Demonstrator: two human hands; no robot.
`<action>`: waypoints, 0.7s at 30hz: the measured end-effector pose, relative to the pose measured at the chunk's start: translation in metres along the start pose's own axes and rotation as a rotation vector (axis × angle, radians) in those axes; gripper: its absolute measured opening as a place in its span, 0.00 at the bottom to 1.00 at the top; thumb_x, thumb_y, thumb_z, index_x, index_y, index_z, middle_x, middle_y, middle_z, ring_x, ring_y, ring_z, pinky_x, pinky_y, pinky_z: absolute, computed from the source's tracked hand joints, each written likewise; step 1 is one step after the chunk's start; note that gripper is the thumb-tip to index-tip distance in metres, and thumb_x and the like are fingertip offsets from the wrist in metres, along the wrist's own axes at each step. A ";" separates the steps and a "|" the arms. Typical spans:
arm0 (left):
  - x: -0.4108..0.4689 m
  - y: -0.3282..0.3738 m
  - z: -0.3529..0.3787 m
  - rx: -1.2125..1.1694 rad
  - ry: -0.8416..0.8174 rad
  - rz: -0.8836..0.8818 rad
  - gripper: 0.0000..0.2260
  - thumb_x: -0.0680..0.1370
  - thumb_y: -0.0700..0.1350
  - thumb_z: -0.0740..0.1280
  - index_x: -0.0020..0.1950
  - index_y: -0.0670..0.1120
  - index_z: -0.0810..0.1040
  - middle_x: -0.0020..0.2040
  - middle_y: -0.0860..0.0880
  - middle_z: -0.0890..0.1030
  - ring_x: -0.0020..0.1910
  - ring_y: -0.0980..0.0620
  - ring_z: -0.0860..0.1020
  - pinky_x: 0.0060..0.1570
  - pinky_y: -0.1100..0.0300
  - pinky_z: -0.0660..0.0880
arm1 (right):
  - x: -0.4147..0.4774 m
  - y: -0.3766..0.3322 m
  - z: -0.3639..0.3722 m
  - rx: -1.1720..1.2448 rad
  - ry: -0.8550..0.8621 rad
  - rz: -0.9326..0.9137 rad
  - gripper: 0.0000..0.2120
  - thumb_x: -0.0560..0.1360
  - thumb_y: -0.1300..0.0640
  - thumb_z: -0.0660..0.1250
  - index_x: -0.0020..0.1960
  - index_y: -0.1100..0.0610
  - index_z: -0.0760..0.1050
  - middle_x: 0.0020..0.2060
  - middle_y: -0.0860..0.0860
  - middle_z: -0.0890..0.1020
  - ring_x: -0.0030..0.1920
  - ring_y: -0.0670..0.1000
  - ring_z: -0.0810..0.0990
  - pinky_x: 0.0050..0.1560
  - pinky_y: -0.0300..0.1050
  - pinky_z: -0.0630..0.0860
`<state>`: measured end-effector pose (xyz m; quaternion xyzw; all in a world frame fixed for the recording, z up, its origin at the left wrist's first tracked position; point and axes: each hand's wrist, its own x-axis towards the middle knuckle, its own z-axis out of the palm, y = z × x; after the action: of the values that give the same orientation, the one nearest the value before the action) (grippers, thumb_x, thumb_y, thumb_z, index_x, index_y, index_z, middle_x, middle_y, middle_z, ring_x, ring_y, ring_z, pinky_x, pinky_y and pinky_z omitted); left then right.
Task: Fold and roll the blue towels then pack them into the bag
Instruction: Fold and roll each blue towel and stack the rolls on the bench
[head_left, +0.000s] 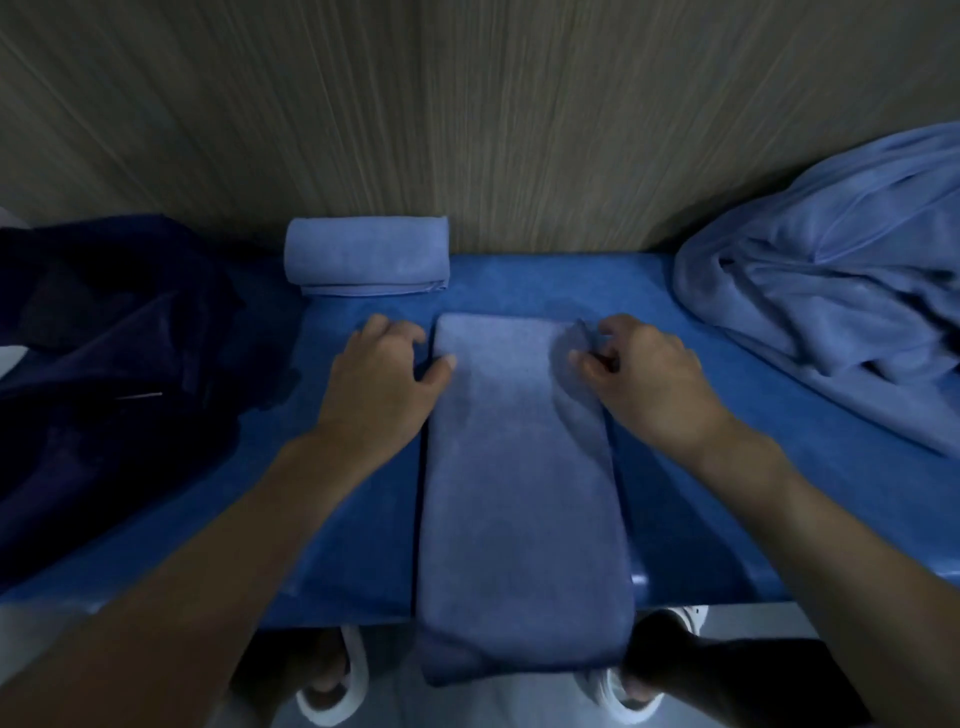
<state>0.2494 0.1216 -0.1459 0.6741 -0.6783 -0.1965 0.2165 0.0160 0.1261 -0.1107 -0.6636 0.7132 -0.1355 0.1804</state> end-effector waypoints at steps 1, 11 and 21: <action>0.001 -0.001 0.002 -0.028 0.003 -0.019 0.17 0.76 0.55 0.70 0.57 0.44 0.78 0.52 0.48 0.73 0.55 0.45 0.75 0.57 0.43 0.73 | 0.003 0.001 0.003 0.000 -0.001 0.023 0.14 0.76 0.46 0.64 0.53 0.57 0.74 0.40 0.48 0.77 0.51 0.58 0.76 0.51 0.50 0.66; 0.010 0.004 0.002 -0.228 -0.037 -0.033 0.09 0.72 0.51 0.74 0.42 0.50 0.76 0.43 0.56 0.79 0.45 0.57 0.76 0.50 0.55 0.74 | 0.022 0.009 0.007 0.258 -0.121 0.109 0.13 0.68 0.56 0.74 0.34 0.59 0.71 0.27 0.48 0.72 0.30 0.49 0.70 0.37 0.46 0.67; 0.010 0.024 -0.021 -0.649 -0.147 -0.232 0.07 0.75 0.35 0.71 0.51 0.42 0.78 0.36 0.47 0.84 0.23 0.52 0.75 0.22 0.63 0.68 | 0.014 0.015 -0.009 0.627 -0.226 0.057 0.09 0.76 0.66 0.68 0.50 0.71 0.72 0.31 0.66 0.76 0.21 0.49 0.73 0.20 0.40 0.63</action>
<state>0.2411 0.1129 -0.1144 0.6270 -0.5132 -0.4731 0.3459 -0.0020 0.1127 -0.1100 -0.5663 0.6307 -0.2686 0.4575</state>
